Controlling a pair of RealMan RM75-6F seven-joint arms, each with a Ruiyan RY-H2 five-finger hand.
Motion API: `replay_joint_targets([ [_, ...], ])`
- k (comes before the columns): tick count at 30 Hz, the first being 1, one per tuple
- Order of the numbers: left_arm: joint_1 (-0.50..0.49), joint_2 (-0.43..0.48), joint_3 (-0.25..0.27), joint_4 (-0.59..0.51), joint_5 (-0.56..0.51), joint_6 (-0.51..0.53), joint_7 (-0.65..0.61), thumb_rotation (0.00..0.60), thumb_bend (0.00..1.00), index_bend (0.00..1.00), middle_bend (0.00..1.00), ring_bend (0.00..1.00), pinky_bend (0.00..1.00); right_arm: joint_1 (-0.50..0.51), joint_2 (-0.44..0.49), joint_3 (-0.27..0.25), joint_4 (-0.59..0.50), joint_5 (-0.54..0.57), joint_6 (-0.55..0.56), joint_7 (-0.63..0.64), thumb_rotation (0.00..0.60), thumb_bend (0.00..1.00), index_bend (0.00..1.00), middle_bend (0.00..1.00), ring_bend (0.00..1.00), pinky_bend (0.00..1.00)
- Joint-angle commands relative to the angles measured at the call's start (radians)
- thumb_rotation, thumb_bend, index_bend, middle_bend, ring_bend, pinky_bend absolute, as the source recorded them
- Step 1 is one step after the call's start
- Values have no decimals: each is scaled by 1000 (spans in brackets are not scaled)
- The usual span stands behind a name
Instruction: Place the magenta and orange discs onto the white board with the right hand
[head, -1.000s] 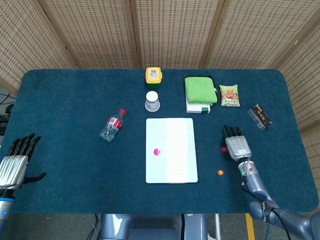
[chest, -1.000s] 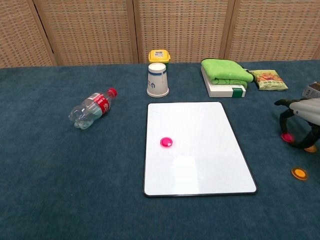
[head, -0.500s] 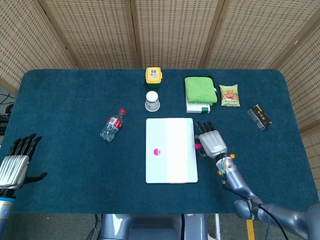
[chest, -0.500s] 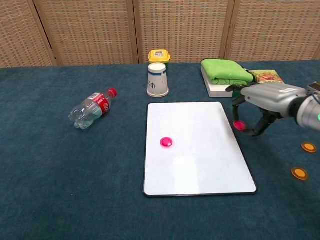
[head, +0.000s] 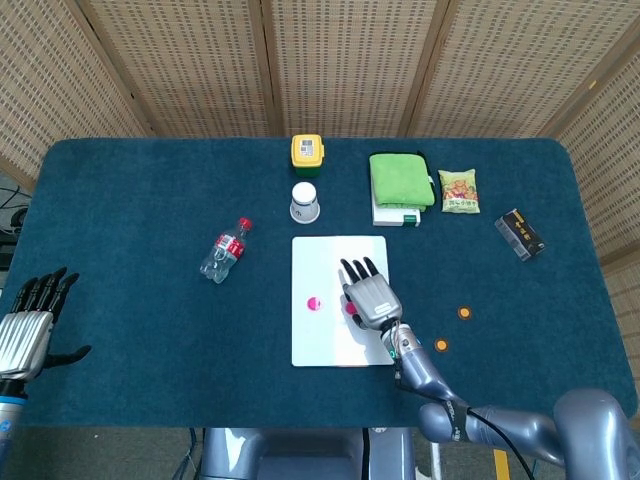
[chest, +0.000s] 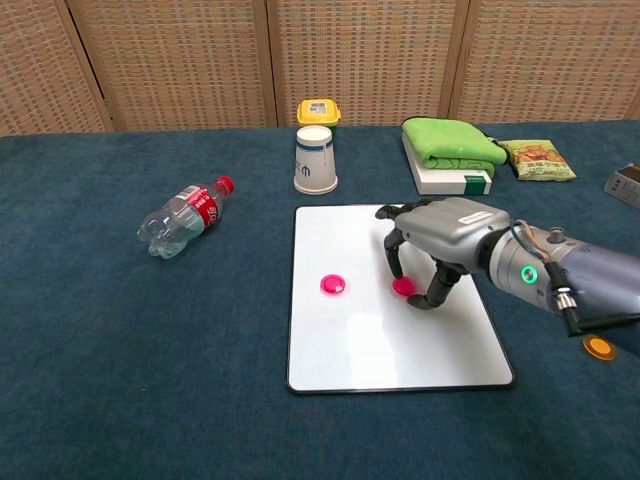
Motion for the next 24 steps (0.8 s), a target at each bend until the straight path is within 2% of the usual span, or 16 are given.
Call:
replay_joint_targets([
  [1,0,0,0,0,1,0,-1,600,0,0,0,0,0,5,-1,2,2,10,7,-5,600,363,504,0,0,0],
  [4,-2,-1,-1,0,0,-1,1,600,0,0,0,0,0,7,4,5,-6,22,13,-7,600,360,330,0,0,0],
  [6,-2,-2,-1,-1,0,-2,2,600,0,0,0,0,0,8,10,8,-15,24,18,-6,600,352,261,0,0,0],
  [12,-2,-1,-1,-2,-1,-2,5,600,0,0,0,0,0,1,56,8,-74,17,39,4,600,337,145,0,0,0],
  [17,-1,-1,-1,-3,-1,-1,6,600,0,0,0,0,0,-21,116,2,-127,-4,78,18,600,337,143,0,0,0],
  [24,-1,1,1,-4,1,-2,3,600,0,0,0,0,0,-95,234,-49,-152,-53,121,82,600,337,291,0,0,0],
])
